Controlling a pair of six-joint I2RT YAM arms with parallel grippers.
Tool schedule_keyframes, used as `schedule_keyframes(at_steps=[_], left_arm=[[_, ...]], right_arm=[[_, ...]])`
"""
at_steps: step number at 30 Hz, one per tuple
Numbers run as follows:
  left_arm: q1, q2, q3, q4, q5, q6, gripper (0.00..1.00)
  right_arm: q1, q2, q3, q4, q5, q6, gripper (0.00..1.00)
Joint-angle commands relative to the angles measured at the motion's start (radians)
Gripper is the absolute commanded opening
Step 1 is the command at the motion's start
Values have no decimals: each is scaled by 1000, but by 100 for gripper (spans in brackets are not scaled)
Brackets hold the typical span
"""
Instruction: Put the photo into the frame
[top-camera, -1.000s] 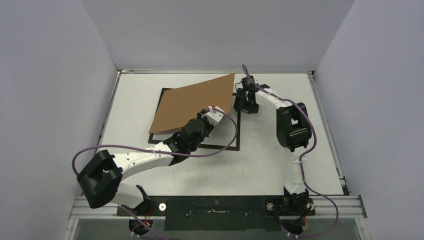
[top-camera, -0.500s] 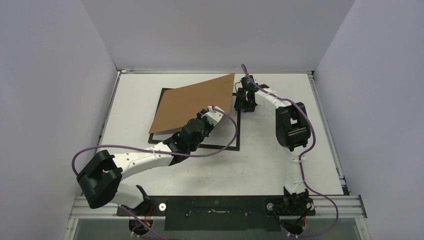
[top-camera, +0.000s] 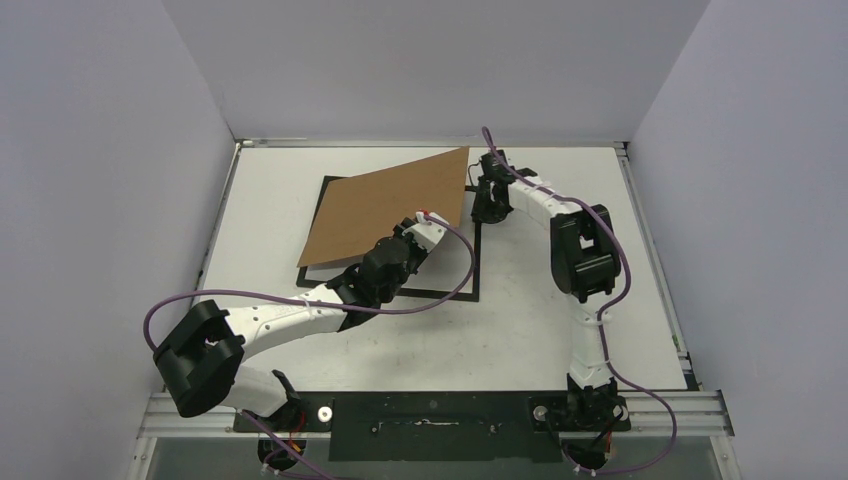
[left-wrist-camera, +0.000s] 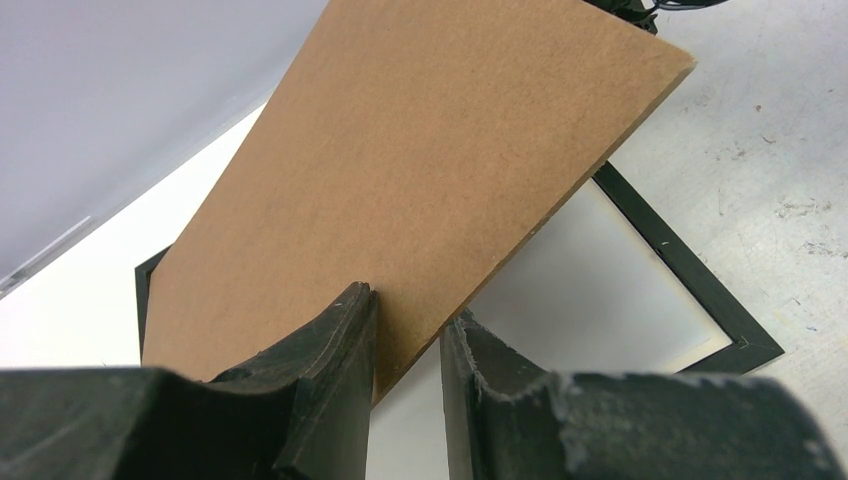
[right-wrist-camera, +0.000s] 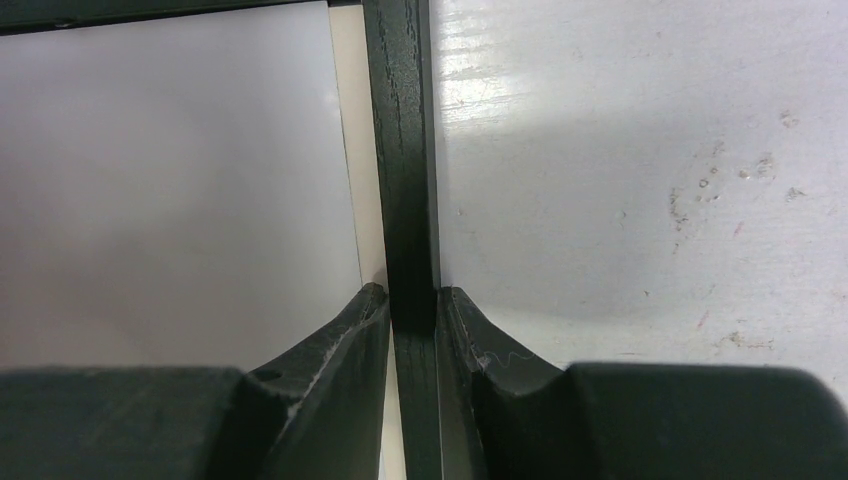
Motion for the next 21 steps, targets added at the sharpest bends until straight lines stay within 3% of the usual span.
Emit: schedule_keyframes(at_steps=[1, 7, 8, 9, 11, 13, 21], left_arm=[[8, -33, -7, -4, -19, -99, 16], [8, -33, -7, -4, -18, -98, 16], [8, -32, -7, -4, -20, -97, 16], [7, -33, -8, -5, -21, -98, 16], [8, -34, -9, -4, -22, -99, 16], [7, -36, -10, -6, -21, -99, 16], [8, -35, -14, -3, -17, -105, 16]], right_arm=[[-22, -8, 35, -20, -7, 23, 0], [-33, -14, 32, -13, -73, 40, 0], [-37, -23, 27, -9, -80, 55, 11], [-40, -37, 18, -4, -84, 68, 33], [-46, -75, -1, 6, -80, 96, 60], [-49, -107, -14, -1, -77, 110, 70], [-33, -224, -145, -113, -102, 96, 72]])
